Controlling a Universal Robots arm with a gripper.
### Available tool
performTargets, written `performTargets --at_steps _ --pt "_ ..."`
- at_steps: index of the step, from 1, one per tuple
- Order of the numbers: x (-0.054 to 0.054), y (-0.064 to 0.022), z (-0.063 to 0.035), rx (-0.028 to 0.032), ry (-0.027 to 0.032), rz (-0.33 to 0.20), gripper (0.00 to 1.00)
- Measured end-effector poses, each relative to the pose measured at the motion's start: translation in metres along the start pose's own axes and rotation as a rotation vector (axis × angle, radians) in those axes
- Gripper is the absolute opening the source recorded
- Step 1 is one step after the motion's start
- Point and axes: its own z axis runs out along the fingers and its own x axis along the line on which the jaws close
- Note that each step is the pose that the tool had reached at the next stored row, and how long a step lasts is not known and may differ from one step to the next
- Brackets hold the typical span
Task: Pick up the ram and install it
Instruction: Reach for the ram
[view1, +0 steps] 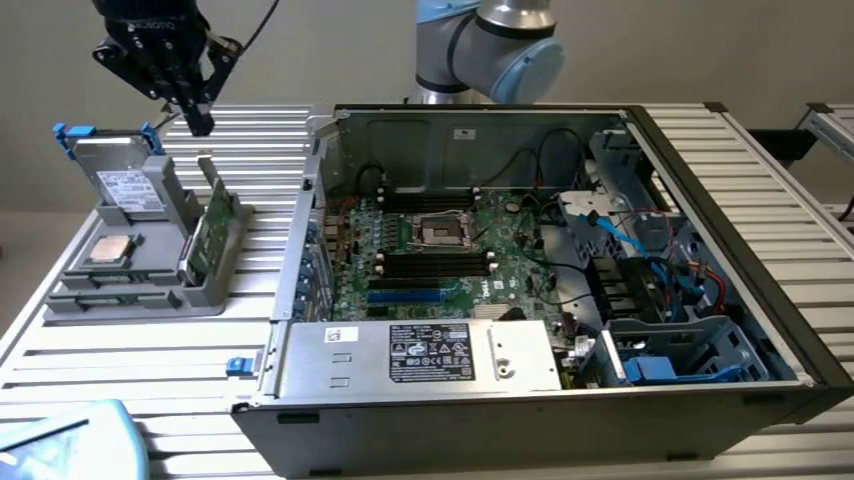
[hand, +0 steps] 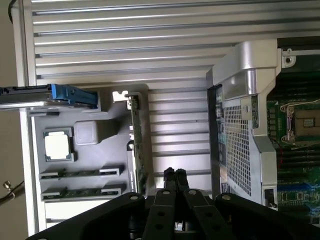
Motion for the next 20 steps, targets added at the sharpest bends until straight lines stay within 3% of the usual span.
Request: performTargets --at_steps 8,20 --pt "0.036 -0.0028 0.0048 -0.0014 0.0091 0.001 0.11" --pt "0.091 -0.0071 0.0133 -0.0044 0.0131 0.001 0.11"
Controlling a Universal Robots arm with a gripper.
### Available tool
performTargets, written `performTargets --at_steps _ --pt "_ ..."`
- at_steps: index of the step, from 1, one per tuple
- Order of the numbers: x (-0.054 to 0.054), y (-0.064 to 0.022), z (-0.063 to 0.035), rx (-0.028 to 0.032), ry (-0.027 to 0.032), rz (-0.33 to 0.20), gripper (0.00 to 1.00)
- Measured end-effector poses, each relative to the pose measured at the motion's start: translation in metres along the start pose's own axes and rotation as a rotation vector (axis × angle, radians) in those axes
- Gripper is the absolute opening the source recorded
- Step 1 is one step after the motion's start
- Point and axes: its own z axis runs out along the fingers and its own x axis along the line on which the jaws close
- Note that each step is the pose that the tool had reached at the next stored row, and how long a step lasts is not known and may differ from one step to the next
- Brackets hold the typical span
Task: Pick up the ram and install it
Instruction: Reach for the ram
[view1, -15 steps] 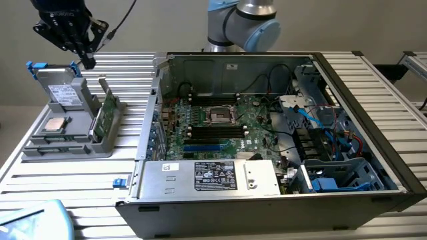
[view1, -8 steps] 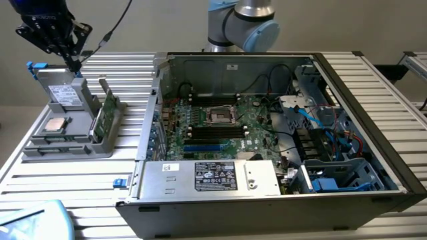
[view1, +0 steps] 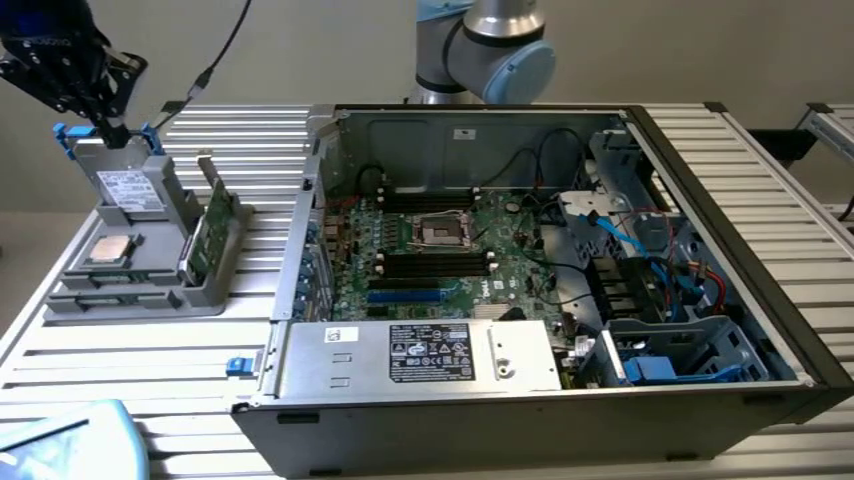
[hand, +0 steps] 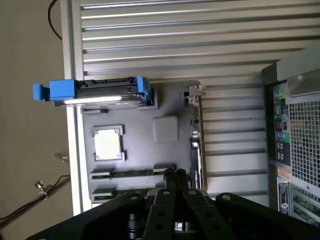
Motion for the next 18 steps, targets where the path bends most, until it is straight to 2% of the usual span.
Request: performTargets --at_steps 1,2,4,7,9,11,13,16,18 --pt "0.004 -0.0003 0.0003 -0.001 0.0003 0.0 0.11" --pt "0.009 -0.0013 0.0003 -0.0045 0.0007 0.0 0.11" --pt "0.016 -0.0036 0.0002 -0.0175 0.0016 0.0 0.11" --pt "0.027 -0.0074 0.0001 -0.0403 0.0031 0.0 0.11" --pt "0.029 -0.0103 0.0001 -0.0614 0.0066 0.0 0.11" --pt "0.029 -0.0129 -0.0001 -0.0822 0.0168 0.0 0.11" --pt "0.029 -0.0149 -0.0001 -0.0941 0.0311 0.001 0.11" --pt "0.029 -0.0173 0.0 -0.1121 0.058 0.003 0.11" --pt "0.029 -0.0187 0.0 -0.1201 0.0745 0.002 0.11"
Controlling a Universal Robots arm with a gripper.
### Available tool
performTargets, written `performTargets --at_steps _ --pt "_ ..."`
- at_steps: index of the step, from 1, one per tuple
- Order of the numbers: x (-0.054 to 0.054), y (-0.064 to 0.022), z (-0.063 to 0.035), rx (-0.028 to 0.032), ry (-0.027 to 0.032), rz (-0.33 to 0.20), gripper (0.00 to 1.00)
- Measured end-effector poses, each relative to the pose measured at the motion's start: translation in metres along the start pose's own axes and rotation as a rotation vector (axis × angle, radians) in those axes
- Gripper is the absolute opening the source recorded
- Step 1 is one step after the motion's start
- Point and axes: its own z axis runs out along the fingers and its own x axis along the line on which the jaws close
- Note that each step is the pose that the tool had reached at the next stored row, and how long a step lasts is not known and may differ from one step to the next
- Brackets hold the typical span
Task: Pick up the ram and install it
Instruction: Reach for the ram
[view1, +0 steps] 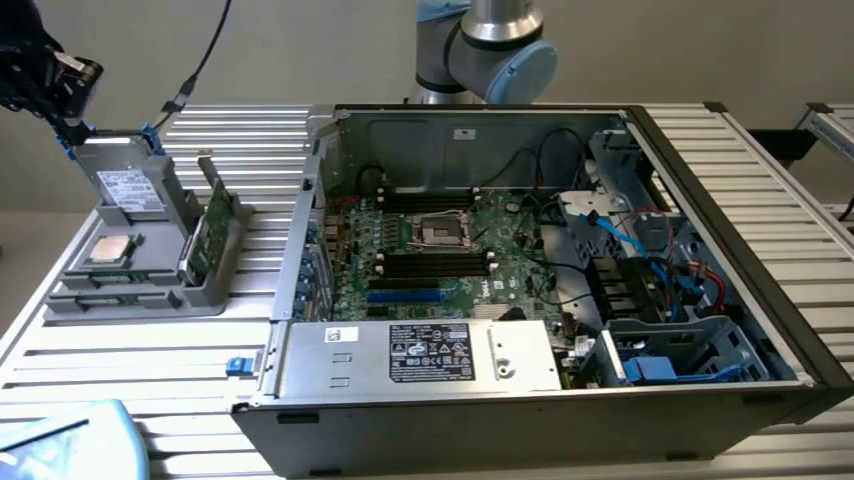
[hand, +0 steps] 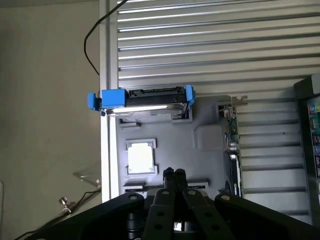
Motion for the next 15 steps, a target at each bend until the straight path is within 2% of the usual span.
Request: performTargets --at_steps 1,4,6,9,10,12,15 --pt "0.0 -0.0008 -0.0001 -0.002 0.0036 -0.002 0.11" --pt "-0.0002 -0.0026 -0.0001 -0.0051 0.0063 -0.011 0.11" --pt "0.0004 -0.0031 0.0005 -0.0039 0.0088 -0.028 0.11" --pt "0.0007 -0.0037 0.0011 -0.0004 0.0165 -0.065 0.11" --pt "0.0008 -0.0038 0.0016 0.0012 0.0217 -0.076 0.11" --pt "0.0007 -0.004 0.0021 0.0103 0.035 -0.093 0.11" --pt "0.0009 -0.004 0.0026 0.0325 0.054 -0.111 0.11"
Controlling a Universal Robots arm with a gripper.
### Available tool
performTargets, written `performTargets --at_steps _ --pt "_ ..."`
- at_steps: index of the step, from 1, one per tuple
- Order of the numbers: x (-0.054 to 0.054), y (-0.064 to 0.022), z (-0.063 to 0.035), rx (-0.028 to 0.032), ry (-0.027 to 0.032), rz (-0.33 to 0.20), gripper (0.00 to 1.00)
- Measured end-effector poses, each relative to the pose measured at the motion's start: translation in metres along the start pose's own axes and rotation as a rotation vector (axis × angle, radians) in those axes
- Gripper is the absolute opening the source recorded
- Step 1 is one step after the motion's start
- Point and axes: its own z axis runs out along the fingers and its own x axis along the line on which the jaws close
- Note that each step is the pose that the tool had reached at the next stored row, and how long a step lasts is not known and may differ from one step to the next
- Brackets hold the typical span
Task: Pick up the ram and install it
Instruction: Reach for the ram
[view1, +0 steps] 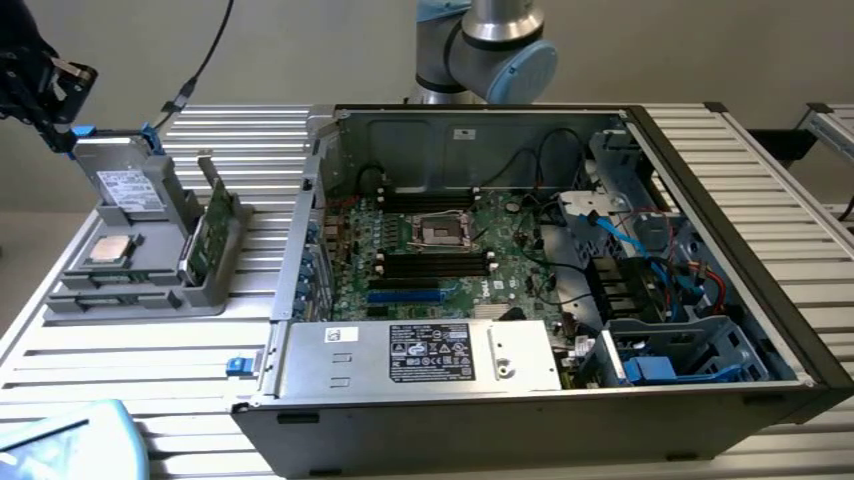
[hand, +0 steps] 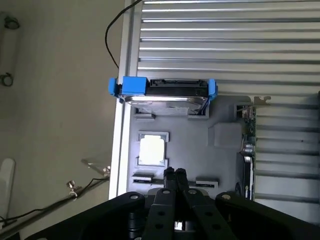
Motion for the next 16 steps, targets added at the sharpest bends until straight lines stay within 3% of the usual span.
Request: performTargets --at_steps 1,3,7,9,11,14,16 --pt "0.0 0.0 0.0003 0.0087 0.0038 -0.005 0.11" --pt "-0.0001 -0.0001 0.0007 0.0333 0.0078 -0.012 0.11" --pt "-0.0003 0.0012 0.0019 0.0852 0.0108 -0.013 0.11" --pt "-0.0001 0.0014 0.0023 0.106 0.0097 -0.017 0.11" --pt "0.0005 0.0013 0.0027 0.1159 0.0057 -0.022 0.11" --pt "0.0025 0.0013 0.0033 0.119 -0.0013 -0.034 0.11" --pt "0.0041 0.0008 0.004 0.1204 -0.0105 -0.04 0.11"
